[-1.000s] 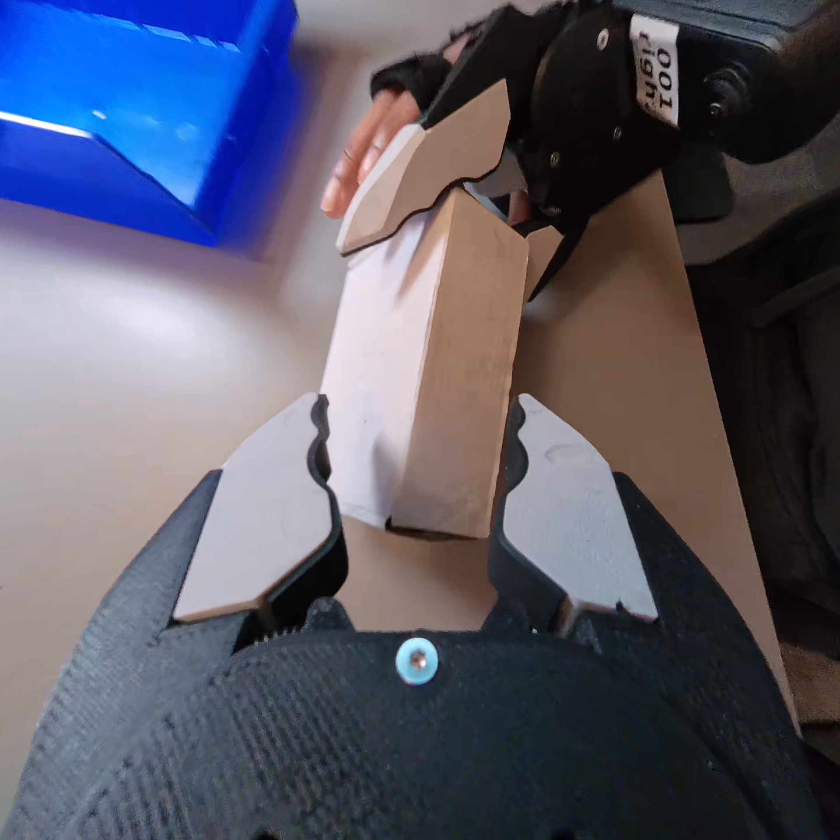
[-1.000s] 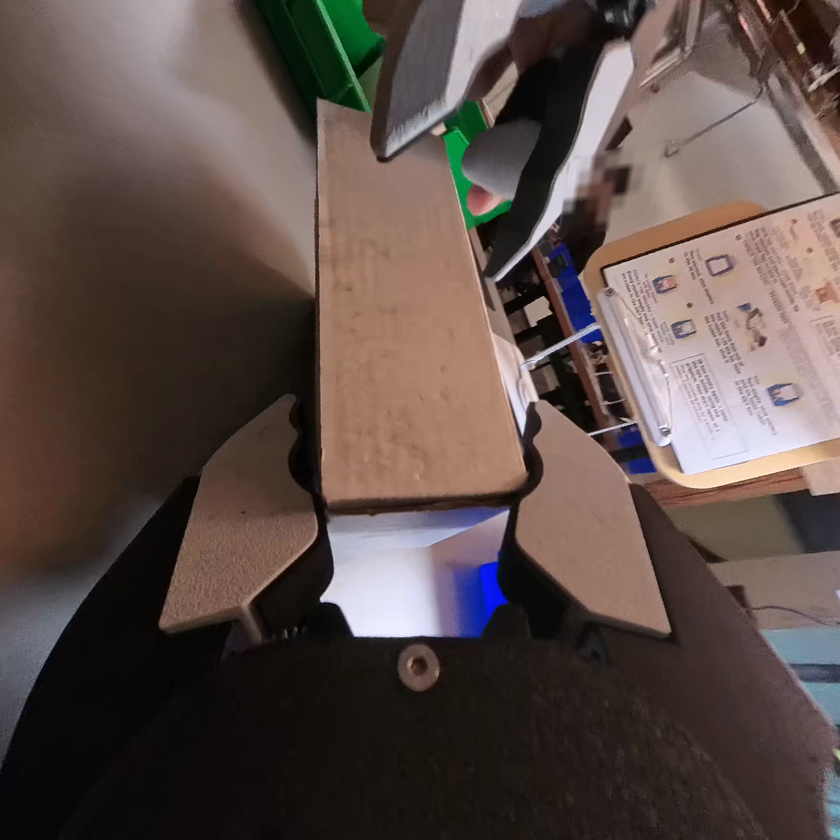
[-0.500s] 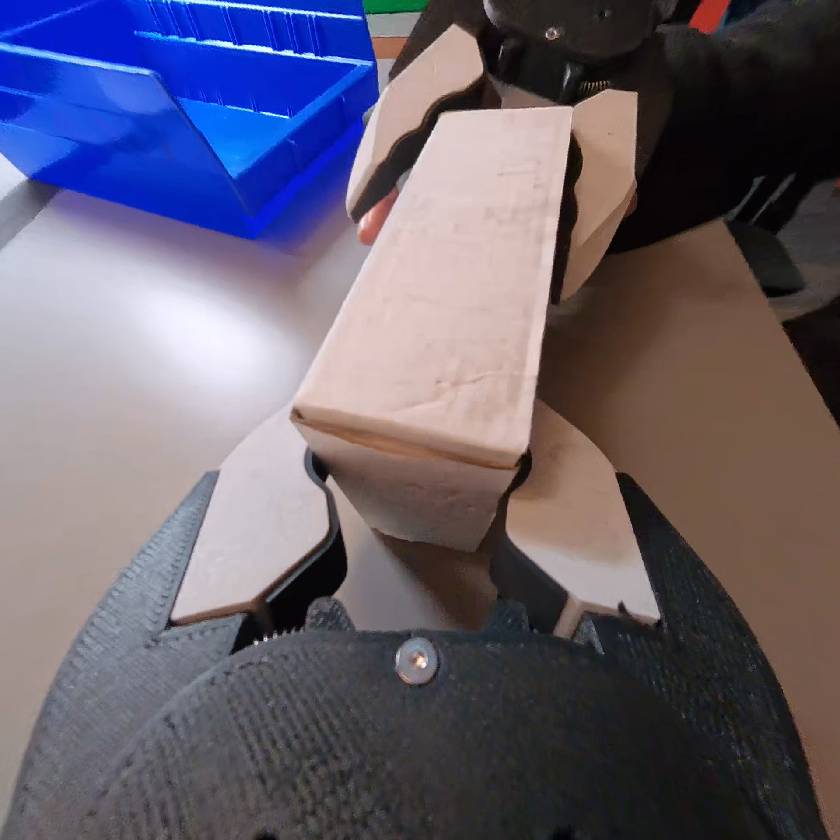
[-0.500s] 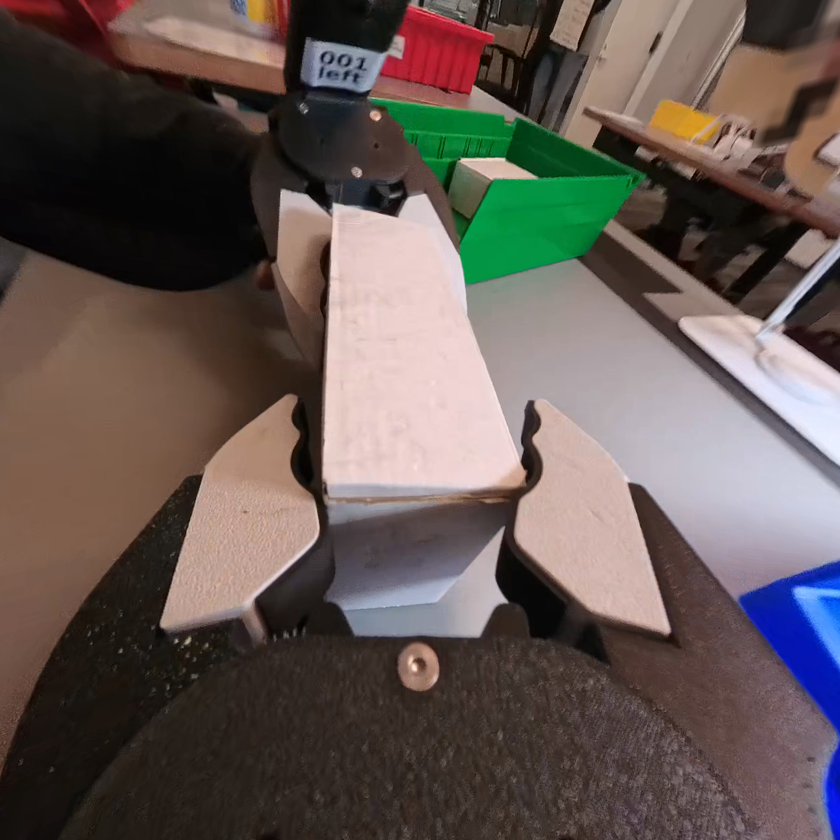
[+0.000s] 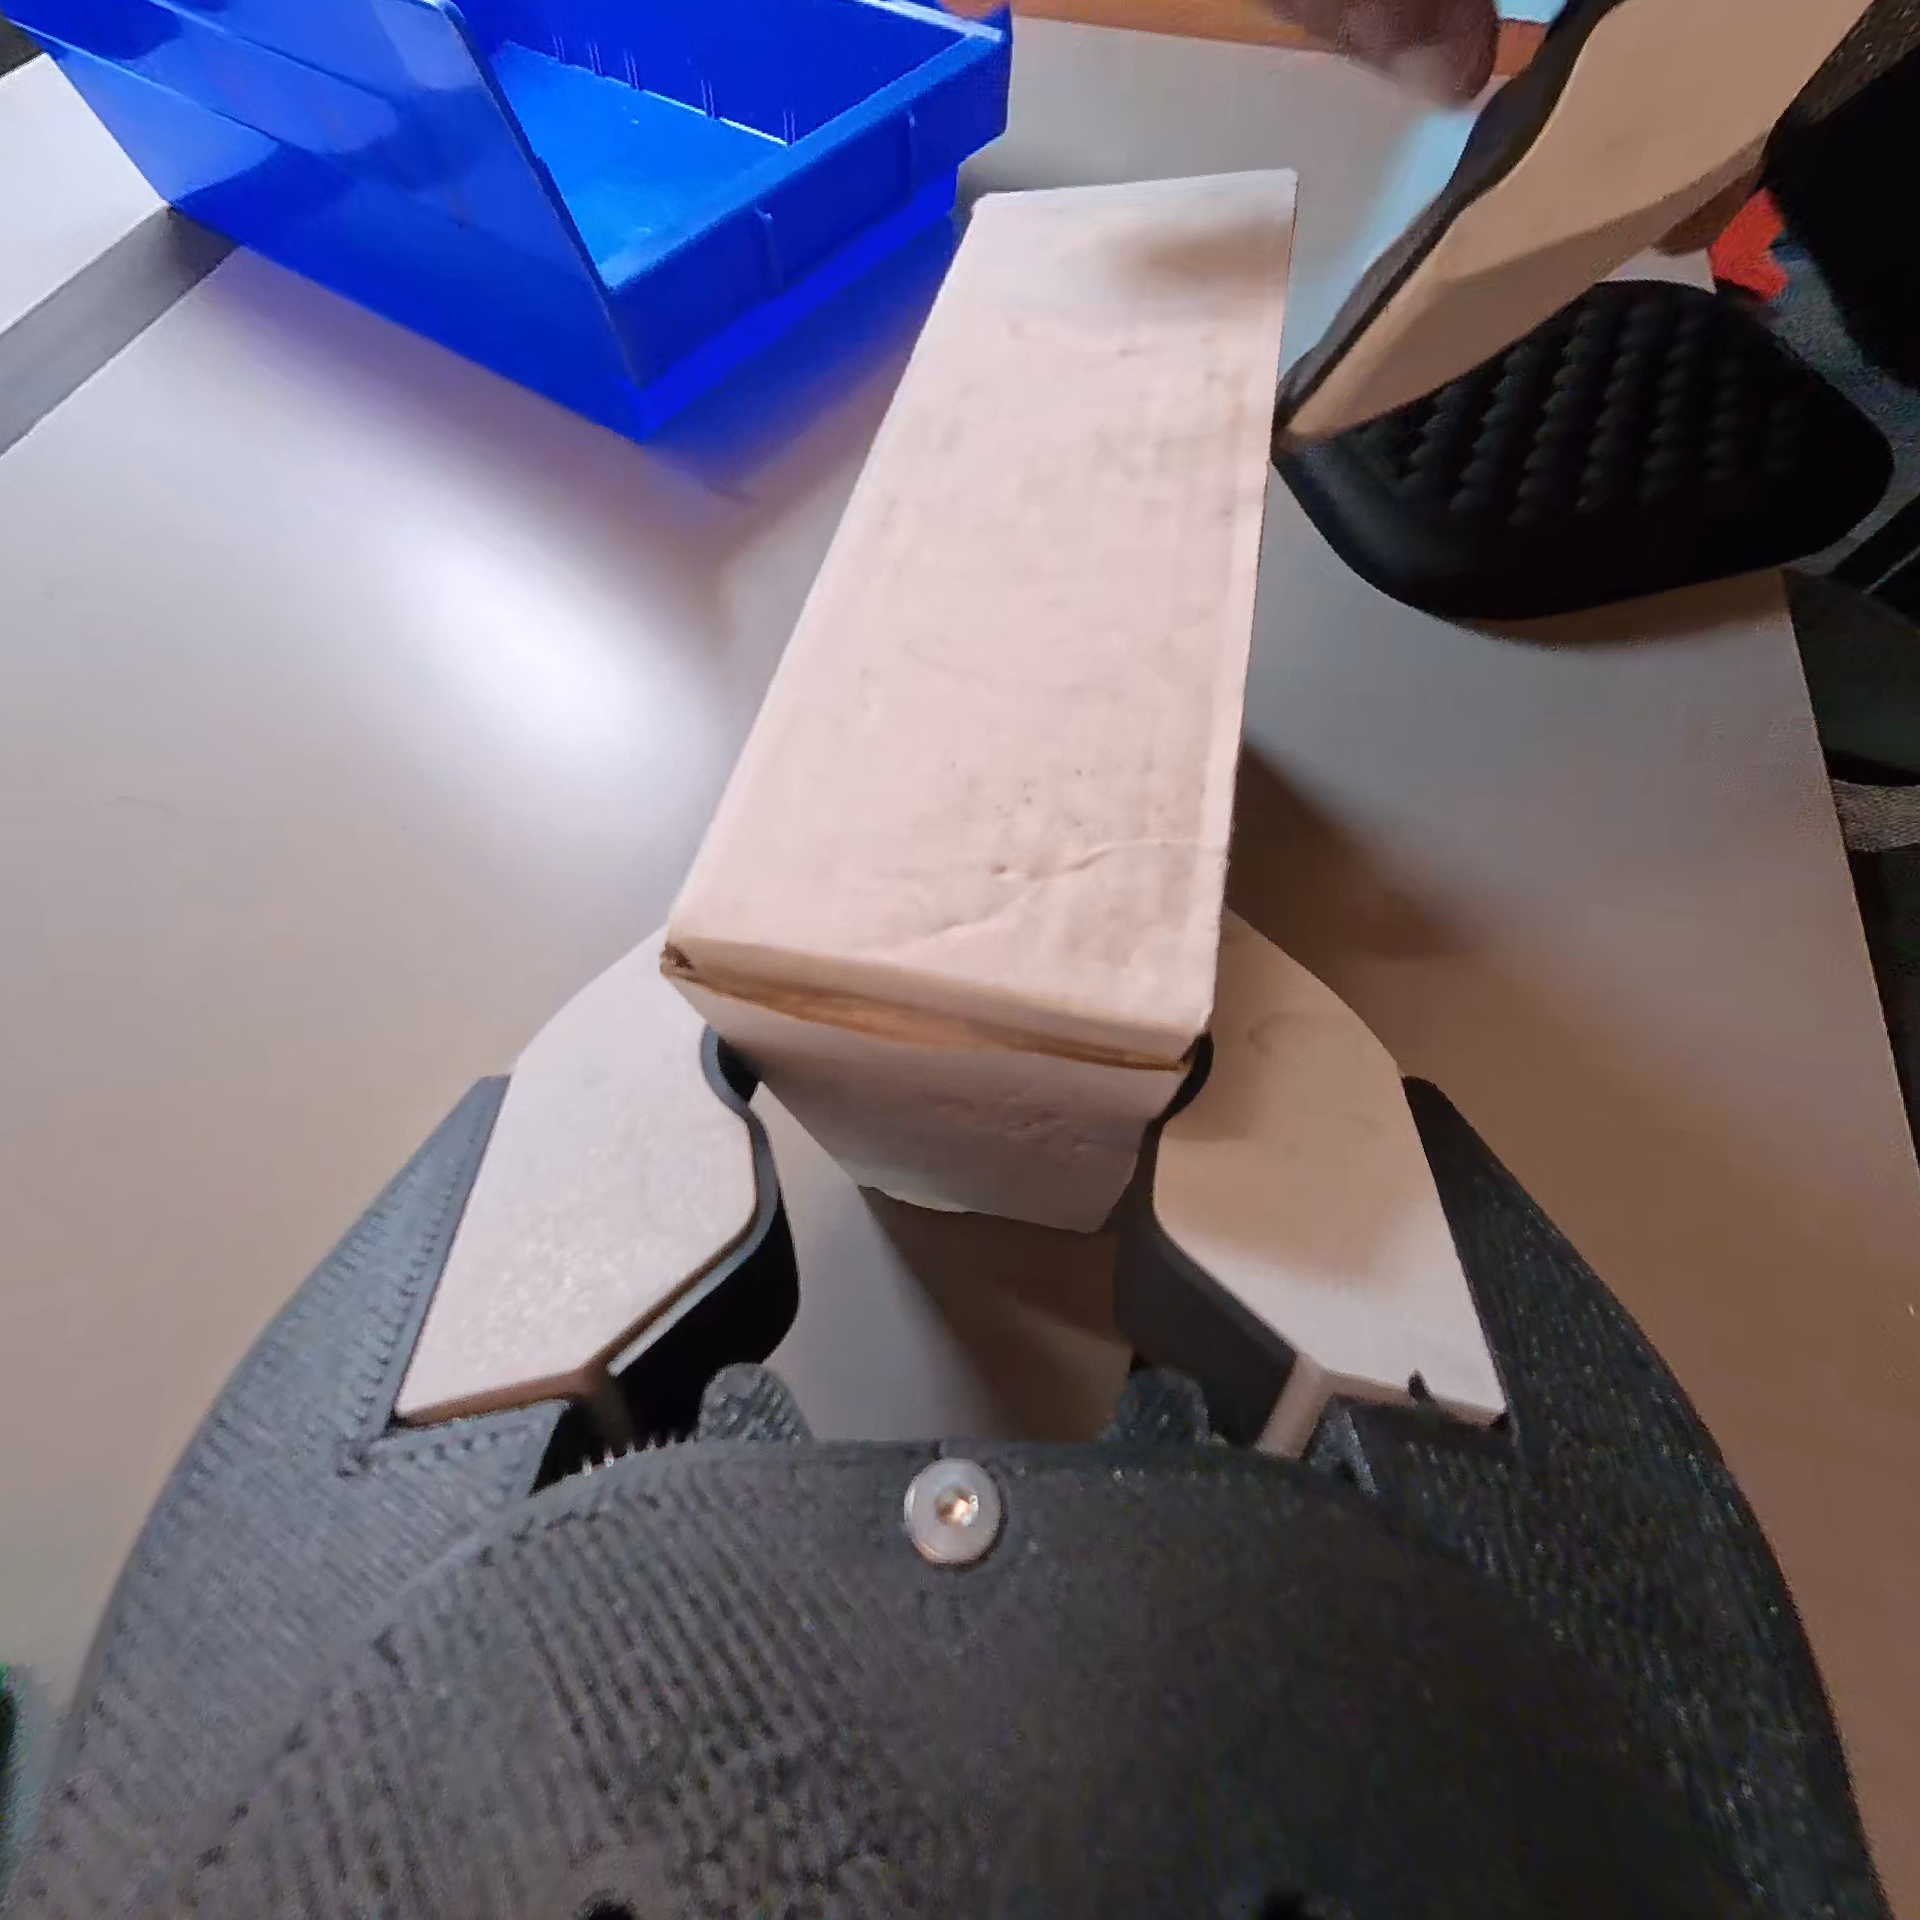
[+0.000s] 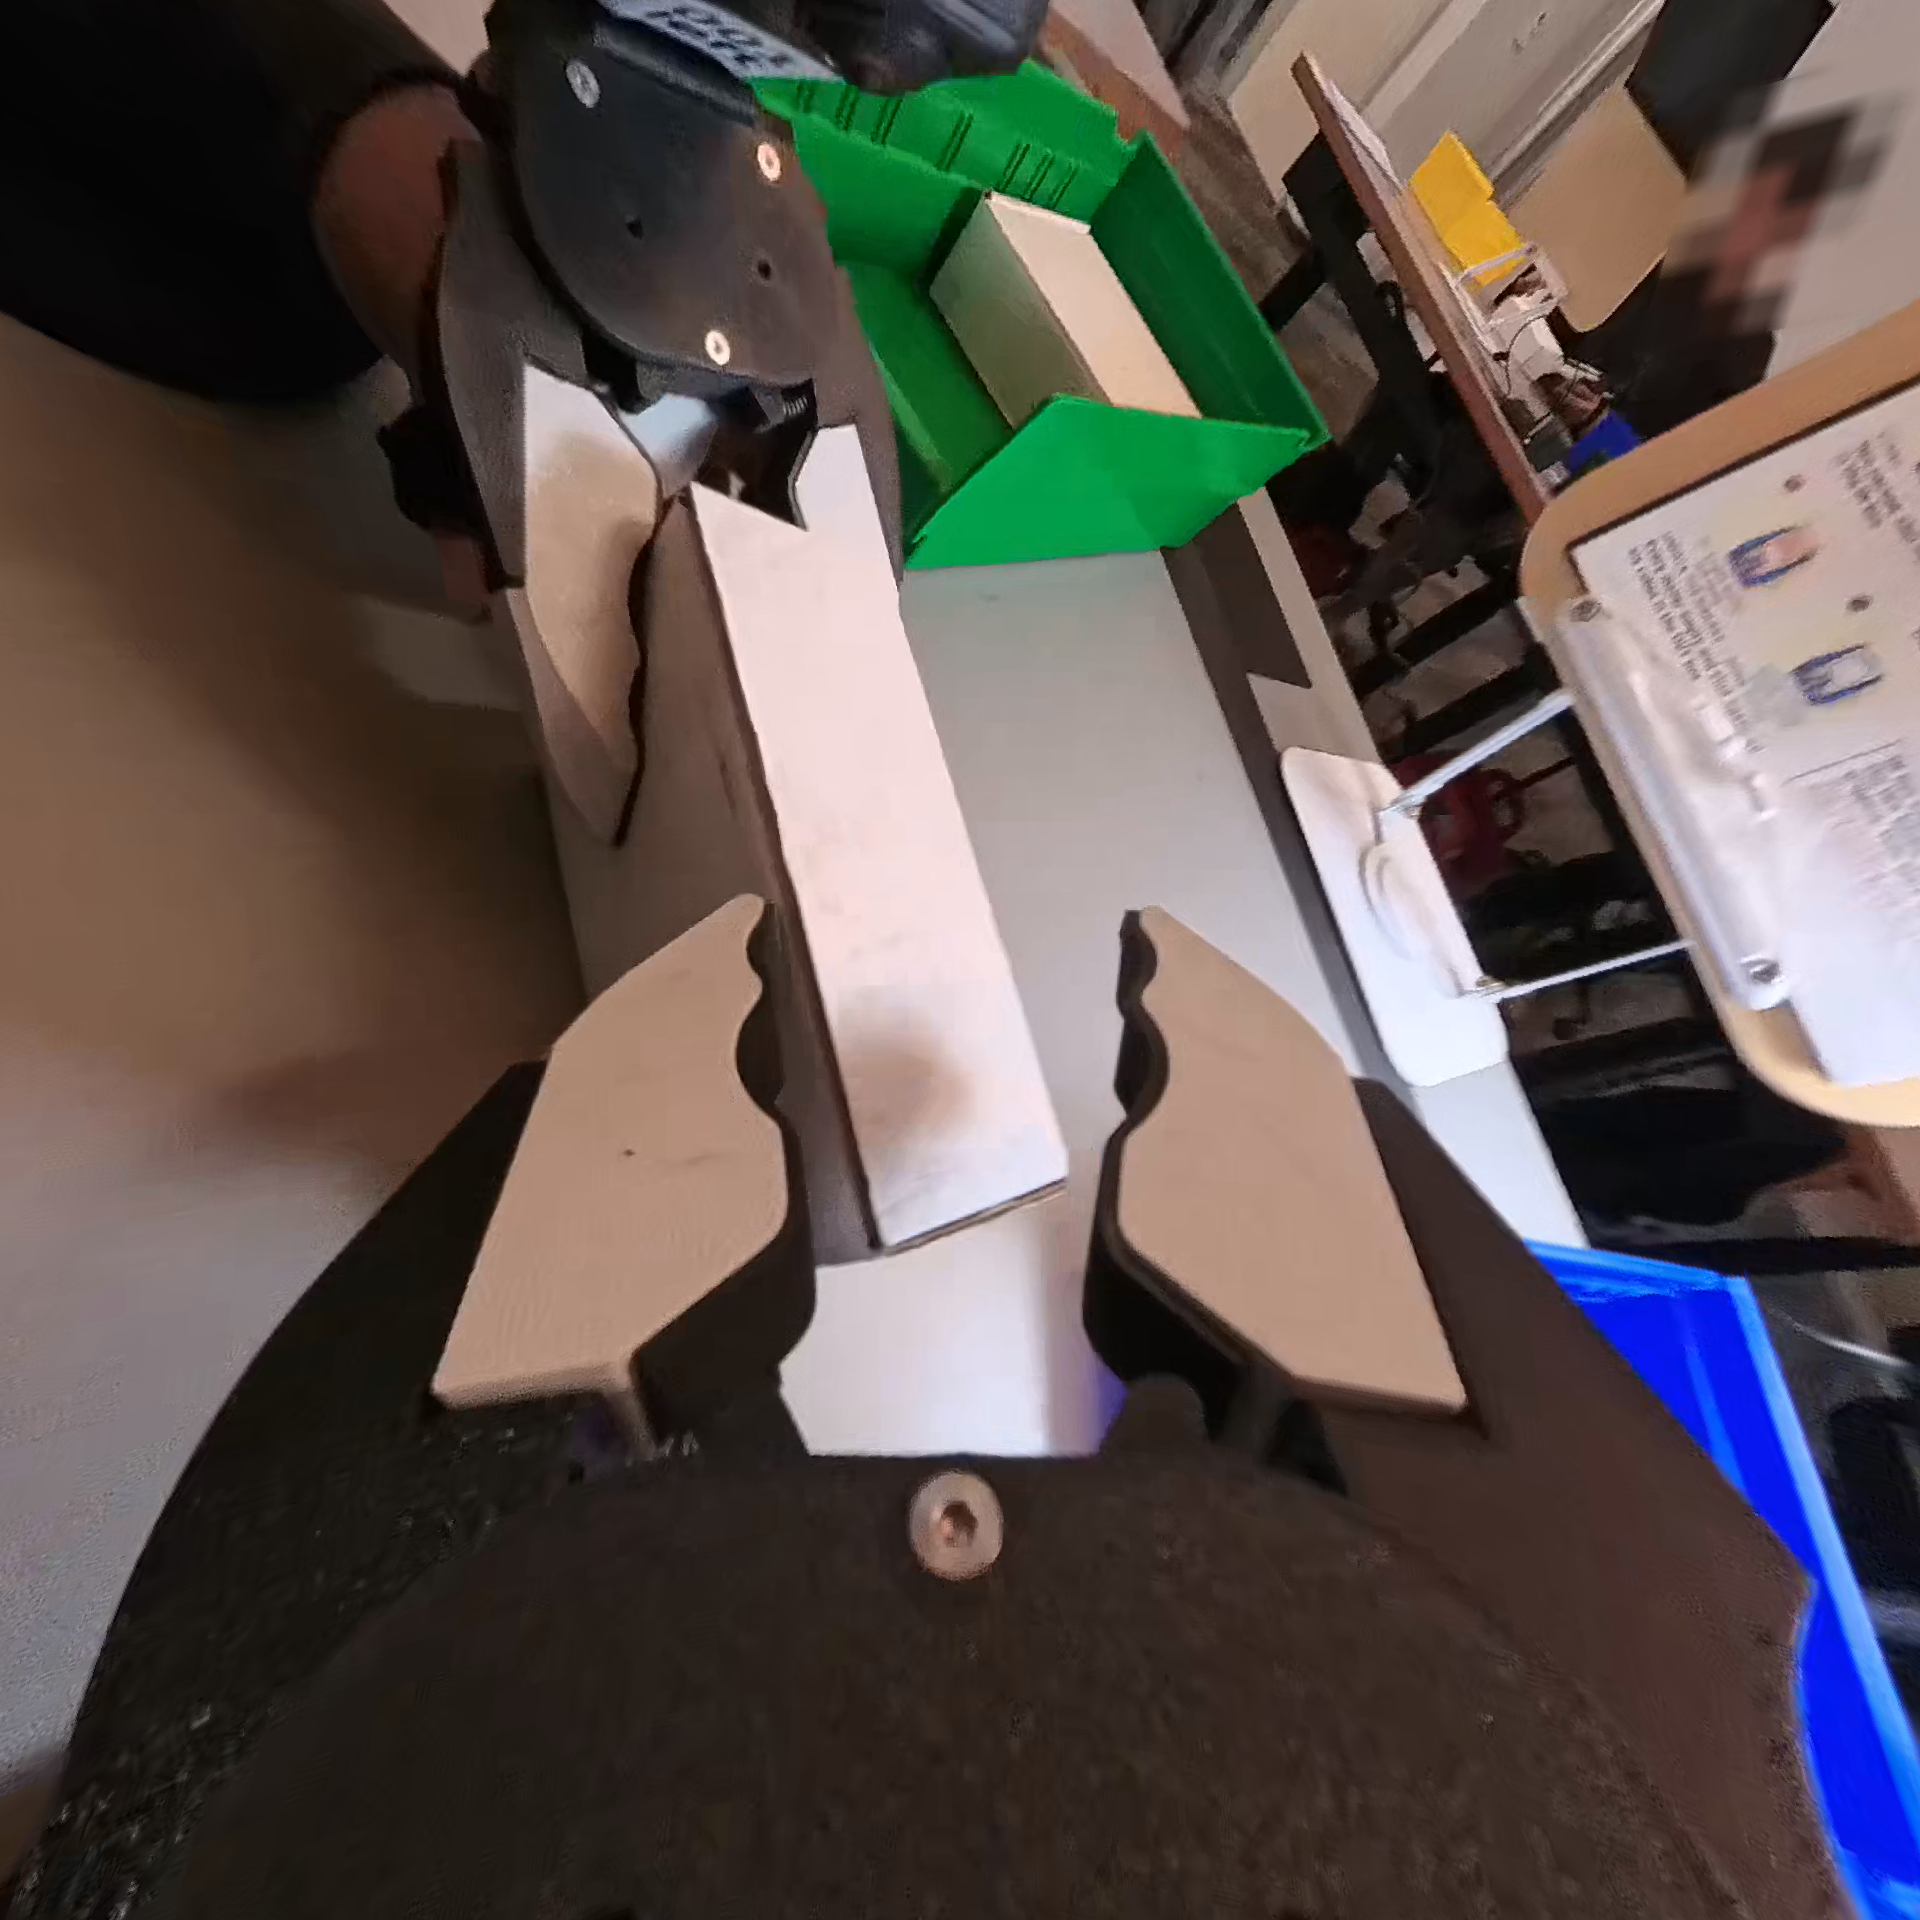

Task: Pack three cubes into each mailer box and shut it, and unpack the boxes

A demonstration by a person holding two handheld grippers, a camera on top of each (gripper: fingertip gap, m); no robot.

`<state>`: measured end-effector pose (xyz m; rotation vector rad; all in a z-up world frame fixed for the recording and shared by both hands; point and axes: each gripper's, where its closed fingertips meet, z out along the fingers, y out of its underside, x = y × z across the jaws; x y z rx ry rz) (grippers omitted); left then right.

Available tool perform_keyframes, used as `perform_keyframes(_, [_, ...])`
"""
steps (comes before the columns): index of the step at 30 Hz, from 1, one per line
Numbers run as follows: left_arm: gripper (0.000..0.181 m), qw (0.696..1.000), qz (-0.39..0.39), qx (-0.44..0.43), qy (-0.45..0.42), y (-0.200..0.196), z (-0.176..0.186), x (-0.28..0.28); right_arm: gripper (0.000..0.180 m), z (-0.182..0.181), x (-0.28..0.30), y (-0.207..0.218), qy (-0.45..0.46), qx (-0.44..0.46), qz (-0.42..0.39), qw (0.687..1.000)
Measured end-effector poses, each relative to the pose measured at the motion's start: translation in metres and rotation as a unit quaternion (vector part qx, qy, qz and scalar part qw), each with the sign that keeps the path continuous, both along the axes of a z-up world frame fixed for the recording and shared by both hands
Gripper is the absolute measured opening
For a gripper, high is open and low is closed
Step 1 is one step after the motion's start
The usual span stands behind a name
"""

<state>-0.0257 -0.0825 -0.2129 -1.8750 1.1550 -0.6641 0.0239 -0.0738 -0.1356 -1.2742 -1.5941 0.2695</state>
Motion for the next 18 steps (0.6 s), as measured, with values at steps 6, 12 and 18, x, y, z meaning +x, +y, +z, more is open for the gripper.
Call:
perform_keyframes(6, [0.076,1.0,0.017,-0.004,0.002,0.003,0.002,-0.009,0.047,0.003,-0.018,-0.001,-0.094,0.069,0.007,0.993])
perform_keyframes(12, [0.074,1.0,0.028,-0.006,0.001,0.005,0.006,-0.016,0.037,0.007,-0.029,0.001,-0.129,0.186,-0.012,0.974])
perform_keyframes(18, [0.073,0.999,0.037,0.019,0.02,0.007,0.01,-0.02,0.022,0.004,-0.038,0.007,-0.164,0.261,-0.025,0.951])
